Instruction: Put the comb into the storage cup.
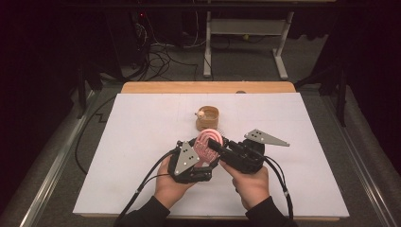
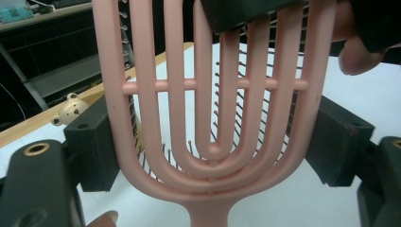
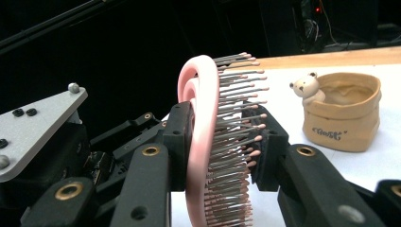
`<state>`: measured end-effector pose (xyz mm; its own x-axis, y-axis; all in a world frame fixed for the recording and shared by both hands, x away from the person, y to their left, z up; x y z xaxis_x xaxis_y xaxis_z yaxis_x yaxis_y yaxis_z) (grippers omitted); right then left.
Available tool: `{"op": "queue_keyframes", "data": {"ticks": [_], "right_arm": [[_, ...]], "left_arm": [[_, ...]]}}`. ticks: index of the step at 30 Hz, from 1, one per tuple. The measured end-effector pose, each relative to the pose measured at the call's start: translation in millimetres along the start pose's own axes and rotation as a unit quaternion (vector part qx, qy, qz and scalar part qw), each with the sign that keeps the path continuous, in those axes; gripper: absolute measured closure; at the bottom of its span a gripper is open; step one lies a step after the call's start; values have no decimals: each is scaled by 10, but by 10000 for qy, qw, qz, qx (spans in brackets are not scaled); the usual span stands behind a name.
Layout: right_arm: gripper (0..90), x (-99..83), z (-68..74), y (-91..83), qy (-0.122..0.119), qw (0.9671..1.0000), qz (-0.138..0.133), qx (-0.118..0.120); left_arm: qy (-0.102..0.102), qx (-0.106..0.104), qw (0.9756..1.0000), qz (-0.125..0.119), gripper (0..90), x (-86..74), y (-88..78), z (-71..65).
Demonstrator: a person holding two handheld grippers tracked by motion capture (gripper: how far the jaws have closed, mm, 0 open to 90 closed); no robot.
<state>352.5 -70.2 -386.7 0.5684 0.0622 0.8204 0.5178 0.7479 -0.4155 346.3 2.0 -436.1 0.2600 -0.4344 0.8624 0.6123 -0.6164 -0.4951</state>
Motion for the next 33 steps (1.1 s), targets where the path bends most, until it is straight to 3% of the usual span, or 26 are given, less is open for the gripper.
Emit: {"op": "queue_keyframes", "data": {"ticks": [13,33], "right_arm": [[706,76,98,-27,-280,9995,-110,-1],[717,122,133,-46,-360,9992,-180,35]], "left_arm": [[-24,-85,9999,-89,181,16,-19,5],[-141,-180,9993,-312,175,38,-42,27]]}}
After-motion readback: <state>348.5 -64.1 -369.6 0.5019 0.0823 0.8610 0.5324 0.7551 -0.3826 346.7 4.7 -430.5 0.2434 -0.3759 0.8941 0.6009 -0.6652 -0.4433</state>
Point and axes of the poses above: each handheld gripper's, and its own axes: y roughly forward along the jaws, x roughly out of its top, z roughly to its left, the point moved 9 cm from there along y, roughly forward along the jaws, and after that the axes turned 11 degrees about z, right-handed, at the moved point
